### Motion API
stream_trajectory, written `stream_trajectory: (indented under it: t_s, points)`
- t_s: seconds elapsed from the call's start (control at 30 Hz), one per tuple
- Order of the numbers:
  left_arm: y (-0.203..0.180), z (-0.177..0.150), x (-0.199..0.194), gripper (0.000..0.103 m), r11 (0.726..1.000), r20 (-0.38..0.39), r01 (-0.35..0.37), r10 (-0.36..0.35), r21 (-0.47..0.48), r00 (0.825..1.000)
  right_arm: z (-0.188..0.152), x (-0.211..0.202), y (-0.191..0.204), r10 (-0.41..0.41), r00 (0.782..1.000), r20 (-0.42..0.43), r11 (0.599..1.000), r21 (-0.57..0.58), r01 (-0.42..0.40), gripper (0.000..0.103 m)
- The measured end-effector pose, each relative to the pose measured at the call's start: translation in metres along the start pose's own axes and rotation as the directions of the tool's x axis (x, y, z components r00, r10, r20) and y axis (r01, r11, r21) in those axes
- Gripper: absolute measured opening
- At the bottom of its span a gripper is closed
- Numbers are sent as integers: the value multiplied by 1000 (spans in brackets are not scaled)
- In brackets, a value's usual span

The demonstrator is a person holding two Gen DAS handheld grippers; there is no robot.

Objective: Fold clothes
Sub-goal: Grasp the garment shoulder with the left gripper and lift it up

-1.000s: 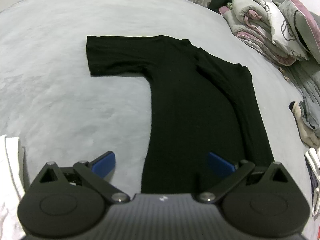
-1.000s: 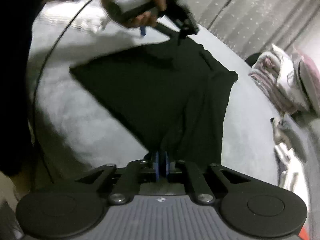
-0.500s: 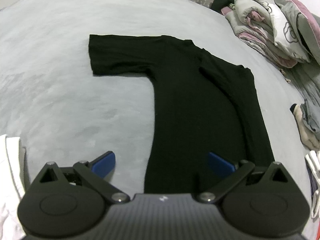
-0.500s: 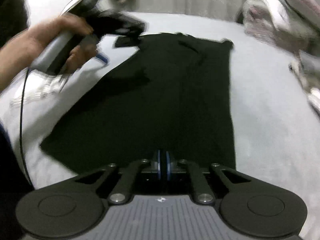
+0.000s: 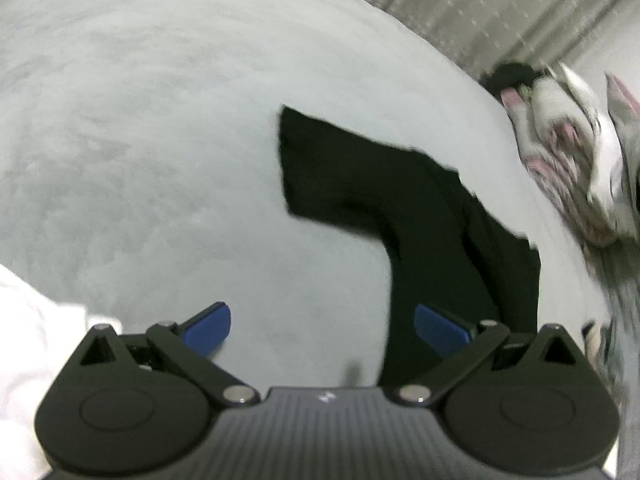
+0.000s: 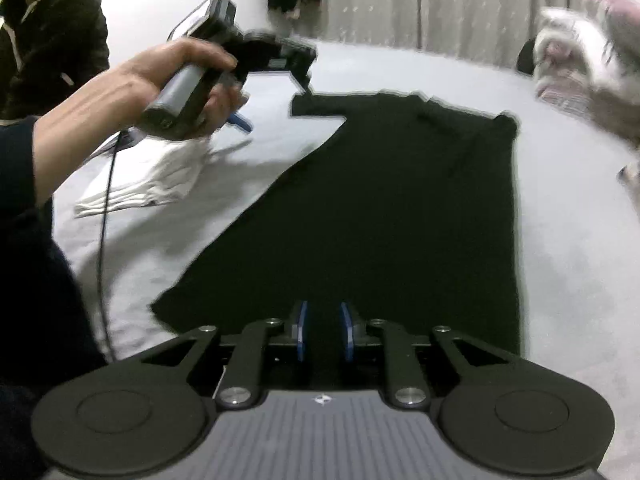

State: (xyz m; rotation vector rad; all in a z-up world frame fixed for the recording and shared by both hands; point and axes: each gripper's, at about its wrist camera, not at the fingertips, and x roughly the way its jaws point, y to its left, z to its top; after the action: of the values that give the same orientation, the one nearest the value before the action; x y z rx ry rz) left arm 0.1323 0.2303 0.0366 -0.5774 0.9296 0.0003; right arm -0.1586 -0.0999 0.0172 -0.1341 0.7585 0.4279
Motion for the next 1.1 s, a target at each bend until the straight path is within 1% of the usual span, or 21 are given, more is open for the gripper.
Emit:
stream_trajectory:
  t_s: [0.07,0.1,0.13,0.17,0.23,0.3,0.37,0.4,0.43,0.47,0.5,0.6,0.63,0.67,0.7,0.73,0.77,0.83,0.9,1.03,1.1]
  points:
    - [9,12,5,103,1000,11,-8,8,-30,1000,5,7,12,1,1000,11,1000,-22,-1,25]
    - [14,18,8,103,999,17,-12,13,-50,1000,7,9,19,4,1000,26,999,-35,-3,34]
    - [18,25,11,103,997,25,-16,18,-74,1000,10,9,25,14,999,46,999,-45,-12,40]
    - [22,32,14,103,995,34,-19,22,-98,999,12,11,32,33,998,57,998,-54,-30,40]
    - [29,46,25,103,990,35,1,4,-142,999,14,18,46,72,996,58,996,-64,-68,40]
    - [32,58,37,103,984,39,9,-2,-177,999,11,24,54,75,996,47,995,-72,-71,40]
    - [32,67,53,103,982,53,0,10,-189,999,8,29,62,78,996,35,994,-80,-75,39]
    - [30,71,60,103,982,65,-4,17,-187,998,7,32,65,80,996,30,993,-84,-77,36]
    - [28,73,66,103,983,78,-2,17,-181,997,5,35,69,81,996,24,993,-88,-79,24]
    - [25,76,71,103,985,92,3,13,-173,996,3,37,70,83,996,20,993,-84,-81,20]
    - [21,78,76,102,987,104,10,7,-159,995,1,38,67,86,996,18,994,-73,-84,19]
    - [10,81,88,100,995,135,21,-8,-94,991,0,37,60,93,995,24,995,-30,-92,6]
    - [7,80,92,92,998,143,10,-1,-62,990,0,36,57,95,995,26,995,-16,-94,5]
    - [4,79,95,80,1000,151,-2,7,-30,988,0,35,54,97,995,29,995,-1,-97,4]
    - [0,78,99,46,1000,160,-15,14,2,987,0,35,51,98,995,32,995,14,-99,4]
    - [0,78,102,17,1000,158,-19,16,16,987,-1,34,49,98,994,36,995,29,-100,4]
    - [2,79,105,7,1000,148,-16,14,14,989,-2,31,45,100,994,45,994,49,-103,4]
    - [9,82,104,6,999,134,36,-32,-28,990,-4,24,37,114,991,73,988,97,-120,4]
    - [11,84,98,6,994,136,91,-83,-55,987,-5,13,30,136,985,108,977,148,-151,4]
    - [-24,83,88,6,992,154,124,-123,4,980,-7,-1,8,148,977,151,946,268,-184,4]
    - [-44,82,83,6,990,163,137,-141,37,977,-8,-6,-2,156,974,162,931,306,-199,4]
